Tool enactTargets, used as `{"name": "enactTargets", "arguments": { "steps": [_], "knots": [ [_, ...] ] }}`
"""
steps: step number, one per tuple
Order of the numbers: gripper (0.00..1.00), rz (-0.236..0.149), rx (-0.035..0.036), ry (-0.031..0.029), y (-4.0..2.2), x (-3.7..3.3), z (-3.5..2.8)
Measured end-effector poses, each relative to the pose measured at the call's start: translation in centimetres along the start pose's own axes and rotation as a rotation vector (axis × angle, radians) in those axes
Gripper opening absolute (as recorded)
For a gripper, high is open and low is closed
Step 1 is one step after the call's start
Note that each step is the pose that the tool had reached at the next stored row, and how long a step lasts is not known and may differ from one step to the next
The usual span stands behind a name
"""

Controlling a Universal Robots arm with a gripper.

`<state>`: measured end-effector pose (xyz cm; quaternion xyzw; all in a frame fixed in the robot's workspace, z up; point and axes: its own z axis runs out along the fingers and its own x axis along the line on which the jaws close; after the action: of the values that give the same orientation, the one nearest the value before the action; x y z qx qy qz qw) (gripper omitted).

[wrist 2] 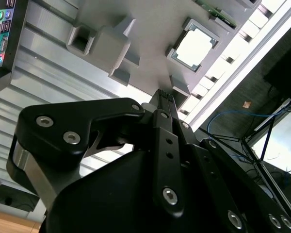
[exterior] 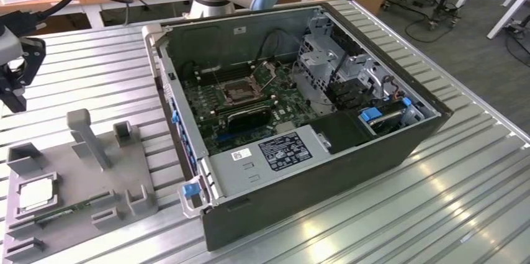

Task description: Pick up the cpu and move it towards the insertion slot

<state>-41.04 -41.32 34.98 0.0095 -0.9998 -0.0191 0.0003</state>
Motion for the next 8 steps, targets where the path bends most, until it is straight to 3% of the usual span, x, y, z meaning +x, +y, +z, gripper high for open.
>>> {"name": "enactTargets", "arguments": {
  "steps": [8],
  "knots": [
    [0.11,0.0,0.0,-0.0001,-0.17,0.01,0.0]
  ]
}}
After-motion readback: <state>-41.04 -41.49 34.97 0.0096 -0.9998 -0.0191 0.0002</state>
